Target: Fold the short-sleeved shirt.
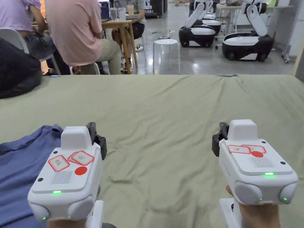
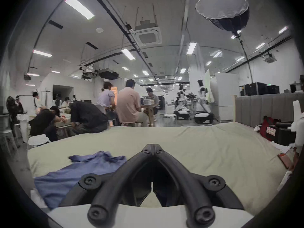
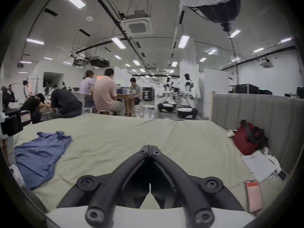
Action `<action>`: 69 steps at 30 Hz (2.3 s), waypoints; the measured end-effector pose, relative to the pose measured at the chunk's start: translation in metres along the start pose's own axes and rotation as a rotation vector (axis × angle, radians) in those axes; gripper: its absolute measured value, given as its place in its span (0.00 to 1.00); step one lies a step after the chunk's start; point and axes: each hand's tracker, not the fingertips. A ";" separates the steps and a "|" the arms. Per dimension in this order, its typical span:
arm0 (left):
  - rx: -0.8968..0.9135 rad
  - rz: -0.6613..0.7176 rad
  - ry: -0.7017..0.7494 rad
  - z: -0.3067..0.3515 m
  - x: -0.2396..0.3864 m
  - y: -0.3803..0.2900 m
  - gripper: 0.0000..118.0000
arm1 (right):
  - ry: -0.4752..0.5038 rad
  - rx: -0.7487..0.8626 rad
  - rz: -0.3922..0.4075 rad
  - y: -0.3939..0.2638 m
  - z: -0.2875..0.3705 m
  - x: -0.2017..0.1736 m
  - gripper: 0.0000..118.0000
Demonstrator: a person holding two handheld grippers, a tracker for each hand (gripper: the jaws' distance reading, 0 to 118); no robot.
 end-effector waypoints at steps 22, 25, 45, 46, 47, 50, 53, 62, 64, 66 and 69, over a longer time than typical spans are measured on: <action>-0.091 0.072 0.352 0.048 -0.131 -0.017 0.00 | 0.395 0.018 0.076 0.016 -0.027 -0.184 0.00; -0.215 0.126 0.283 0.025 -0.126 -0.019 0.00 | 0.379 0.010 0.088 0.016 -0.031 -0.184 0.00; -0.789 0.220 0.067 -0.246 -0.187 -0.104 0.92 | 0.392 -0.090 0.130 -0.024 -0.088 -0.214 0.00; -0.810 0.222 0.072 -0.253 -0.189 -0.113 0.92 | 0.389 -0.096 0.127 -0.026 -0.090 -0.213 0.00; -0.843 0.201 0.071 -0.255 -0.183 -0.121 0.94 | 0.386 -0.103 0.124 -0.029 -0.091 -0.212 0.00; -0.862 0.162 0.058 -0.259 -0.177 -0.134 0.94 | 0.379 -0.122 0.134 -0.035 -0.096 -0.207 0.00; -0.842 0.162 0.091 -0.259 -0.179 -0.119 0.66 | 0.372 -0.127 0.148 -0.041 -0.095 -0.201 0.00; -0.763 0.163 0.148 -0.243 -0.178 -0.072 0.09 | 0.342 -0.121 0.093 -0.037 -0.079 -0.161 0.00; -0.724 0.131 0.112 -0.252 -0.173 -0.049 0.09 | 0.303 -0.116 0.063 -0.034 -0.072 -0.146 0.00; -0.666 0.166 0.030 -0.247 -0.151 -0.014 0.09 | 0.270 -0.120 0.046 -0.028 -0.061 -0.130 0.00; -0.567 0.133 -0.108 -0.231 -0.087 0.039 0.09 | 0.231 -0.108 0.039 -0.023 -0.044 -0.102 0.00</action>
